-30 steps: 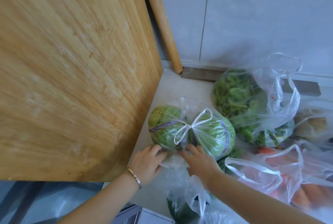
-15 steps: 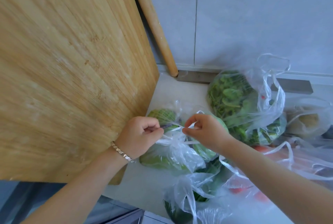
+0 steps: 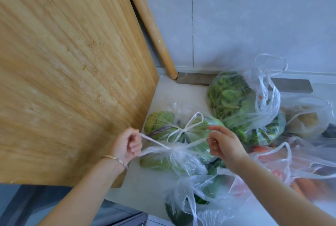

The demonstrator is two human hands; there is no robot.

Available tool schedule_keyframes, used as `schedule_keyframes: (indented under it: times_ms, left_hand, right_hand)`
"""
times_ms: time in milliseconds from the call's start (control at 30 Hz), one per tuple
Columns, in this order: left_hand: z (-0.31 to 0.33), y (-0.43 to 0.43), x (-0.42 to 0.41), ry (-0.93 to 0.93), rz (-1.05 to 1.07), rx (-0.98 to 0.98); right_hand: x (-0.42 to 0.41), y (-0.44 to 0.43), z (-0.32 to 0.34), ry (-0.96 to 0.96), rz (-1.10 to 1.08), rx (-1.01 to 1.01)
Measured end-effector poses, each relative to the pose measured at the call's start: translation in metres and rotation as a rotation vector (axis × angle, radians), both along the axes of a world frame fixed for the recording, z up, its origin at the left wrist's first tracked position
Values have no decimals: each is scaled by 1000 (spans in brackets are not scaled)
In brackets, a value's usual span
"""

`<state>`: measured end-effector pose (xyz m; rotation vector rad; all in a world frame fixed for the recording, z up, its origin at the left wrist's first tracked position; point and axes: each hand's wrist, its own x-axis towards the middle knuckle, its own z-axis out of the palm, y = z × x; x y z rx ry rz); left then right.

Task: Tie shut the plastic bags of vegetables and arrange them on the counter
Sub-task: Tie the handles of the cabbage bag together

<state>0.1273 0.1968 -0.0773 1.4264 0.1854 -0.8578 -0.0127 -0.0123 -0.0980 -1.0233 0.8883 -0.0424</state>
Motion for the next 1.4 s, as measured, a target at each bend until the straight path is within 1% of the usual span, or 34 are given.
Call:
schedule_keyframes:
  times_ms: [33, 67, 100, 133, 200, 233, 300, 367, 433, 500, 567, 633, 667, 700, 733, 767, 800, 867, 900, 933, 1000, 1067, 1100, 1133, 1200, 1233, 1267, 1300, 1333, 1367, 1400]
  left_hand:
    - [8, -5, 0, 112, 52, -190]
    - [19, -12, -4, 152, 62, -307]
    - [26, -18, -10, 121, 7, -340]
    - [32, -25, -16, 64, -94, -297]
    - [32, -38, -29, -146, -301, -66]
    - [30, -42, -36, -229, -396, 9]
    - [26, -44, -43, -333, -533, 83]
    - [23, -45, -44, -401, -586, 128]
    - [23, -43, -43, -435, -602, 163]
    - [25, -43, -43, -490, -611, 188]
    - [22, -41, -43, -538, -568, 204]
    - [18, -37, -38, -506, -391, 229]
    - [17, -32, -33, -435, -272, 222]
    - [15, -25, -26, -363, -173, 202]
    - [14, -18, -19, -328, -134, 198]
    - [11, -10, -14, -343, -163, 231]
    - [10, -3, -11, -410, -270, 318]
    - [10, 4, -12, -631, -557, 543]
    - [10, 5, -12, -741, -648, 610]
    - [13, 4, -12, -795, -663, 605]
    - [23, 2, -10, -833, -627, 482]
    - [31, 1, -4, -803, -570, 330]
    - [32, 2, -2, -753, -528, 238]
    - [31, 5, -1, -671, -466, 123]
    - [25, 10, -4, -420, -308, -149]
    - [21, 12, -7, -309, -255, -250]
    - [18, 13, -11, -226, -212, -298]
    - [16, 14, -14, -177, -183, -293]
    - [17, 12, -17, -159, -193, -224]
    - [19, 10, -19, -192, -249, -94]
    - [24, 7, -19, -263, -352, 74]
  right_hand:
    - [0, 0, 10, -82, -9, 136]
    - [0, 3, 21, -151, 21, 232]
    - [0, 8, 30, -204, 81, 297]
    - [2, 15, 38, -236, 151, 331]
    - [5, 26, 42, -248, 265, 317]
    - [6, 31, 41, -244, 291, 305]
    - [8, 36, 40, -257, 311, 310]
    - [9, 37, 39, -281, 353, 309]
    - [9, 38, 40, -256, 428, 231]
    - [9, 37, 37, -194, 447, 161]
    - [10, 37, 33, -125, 470, 60]
    - [9, 33, 25, -4, 501, -175]
    - [8, 28, 20, 65, 499, -281]
    - [5, 23, 14, 133, 499, -346]
    - [2, 17, 8, 190, 505, -366]
    - [0, 12, 4, 236, 521, -356]
    - [-1, 10, 2, 269, 539, -332]
    - [1, 12, 2, 283, 555, -288]
    - [4, 13, 4, 276, 563, -292]
    - [8, 14, 7, 264, 574, -310]
    - [15, 13, 10, 230, 578, -349]
    - [23, 11, 10, 183, 524, -334]
    - [27, 10, 9, 172, 476, -310]
    - [32, 10, 7, 174, 426, -274]
    - [41, 11, 3, 204, 352, -194]
    - [44, 12, 1, 225, 326, -169]
    - [47, 14, -1, 244, 295, -142]
    - [49, 15, -4, 259, 256, -105]
    - [51, 16, -6, 271, 213, -64]
    - [53, 17, -9, 275, 181, -35]
    - [54, 17, -10, 270, 159, -28]
